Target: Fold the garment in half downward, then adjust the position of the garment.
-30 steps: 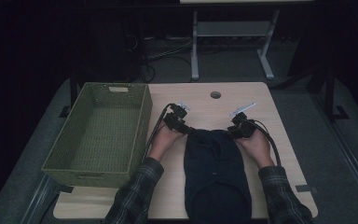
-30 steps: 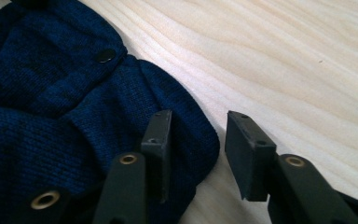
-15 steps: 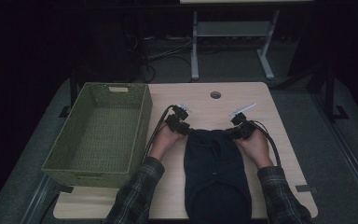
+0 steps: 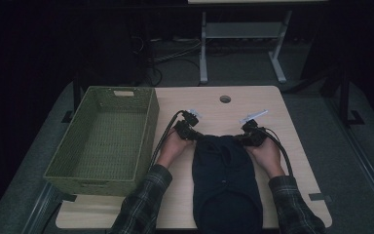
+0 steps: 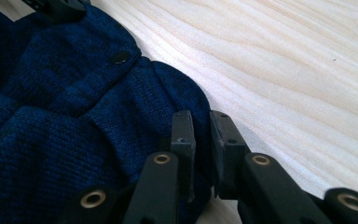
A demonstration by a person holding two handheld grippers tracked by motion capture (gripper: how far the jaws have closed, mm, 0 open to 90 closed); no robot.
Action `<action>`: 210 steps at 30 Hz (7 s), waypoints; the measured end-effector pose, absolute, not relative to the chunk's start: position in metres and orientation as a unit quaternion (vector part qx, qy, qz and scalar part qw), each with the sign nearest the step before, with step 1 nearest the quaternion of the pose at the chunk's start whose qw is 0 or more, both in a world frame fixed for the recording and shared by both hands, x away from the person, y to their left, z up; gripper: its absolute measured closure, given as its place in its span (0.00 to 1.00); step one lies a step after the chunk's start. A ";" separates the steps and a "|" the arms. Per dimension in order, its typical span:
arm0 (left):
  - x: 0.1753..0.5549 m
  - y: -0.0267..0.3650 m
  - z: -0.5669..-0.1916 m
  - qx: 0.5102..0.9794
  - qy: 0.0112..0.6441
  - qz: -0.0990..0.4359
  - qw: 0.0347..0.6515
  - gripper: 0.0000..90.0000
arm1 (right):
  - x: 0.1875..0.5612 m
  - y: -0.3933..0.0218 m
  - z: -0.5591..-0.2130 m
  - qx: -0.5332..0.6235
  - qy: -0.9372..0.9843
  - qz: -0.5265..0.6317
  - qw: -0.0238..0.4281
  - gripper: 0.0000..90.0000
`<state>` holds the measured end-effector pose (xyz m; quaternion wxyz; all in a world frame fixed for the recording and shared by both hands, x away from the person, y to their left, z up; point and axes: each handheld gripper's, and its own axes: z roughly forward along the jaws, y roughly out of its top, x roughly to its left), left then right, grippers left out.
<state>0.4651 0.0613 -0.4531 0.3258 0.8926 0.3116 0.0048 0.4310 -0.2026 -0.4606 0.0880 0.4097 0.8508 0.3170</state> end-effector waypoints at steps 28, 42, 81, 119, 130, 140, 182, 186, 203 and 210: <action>0.457 0.066 -0.364 0.882 0.279 0.095 0.368 0.96 | 0.425 -0.210 -0.384 0.374 0.841 0.360 0.154 0.91; 0.450 0.070 -0.308 0.871 0.263 0.151 0.388 0.96 | 0.420 -0.205 -0.326 0.352 0.828 0.382 0.211 0.92; 0.360 0.077 -0.358 0.879 0.227 0.117 0.403 0.95 | 0.328 -0.211 -0.387 0.302 0.835 0.416 0.196 0.90; 0.280 0.091 -0.421 0.897 0.205 -0.023 0.391 0.85 | 0.238 -0.217 -0.444 0.277 0.863 0.413 0.094 0.80; 0.266 0.107 -0.401 0.887 0.202 -0.012 0.415 0.78 | 0.223 -0.228 -0.432 0.268 0.853 0.437 0.104 0.72; 0.290 0.105 -0.387 0.879 0.221 0.024 0.422 0.98 | 0.244 -0.236 -0.419 0.280 0.840 0.448 0.123 0.93; 0.384 0.052 -0.447 0.906 0.255 0.032 0.336 1.00 | 0.239 -0.171 -0.462 0.214 0.890 0.399 0.051 1.00; 0.385 0.048 -0.447 0.904 0.256 0.034 0.341 1.00 | 0.237 -0.159 -0.462 0.201 0.894 0.397 0.055 1.00; 0.318 0.090 -0.408 0.895 0.238 0.043 0.376 1.00 | 0.257 -0.205 -0.434 0.274 0.847 0.429 0.155 1.00; 0.304 0.089 -0.430 0.916 0.227 0.052 0.326 1.00 | 0.271 -0.221 -0.453 0.307 0.851 0.398 0.150 1.00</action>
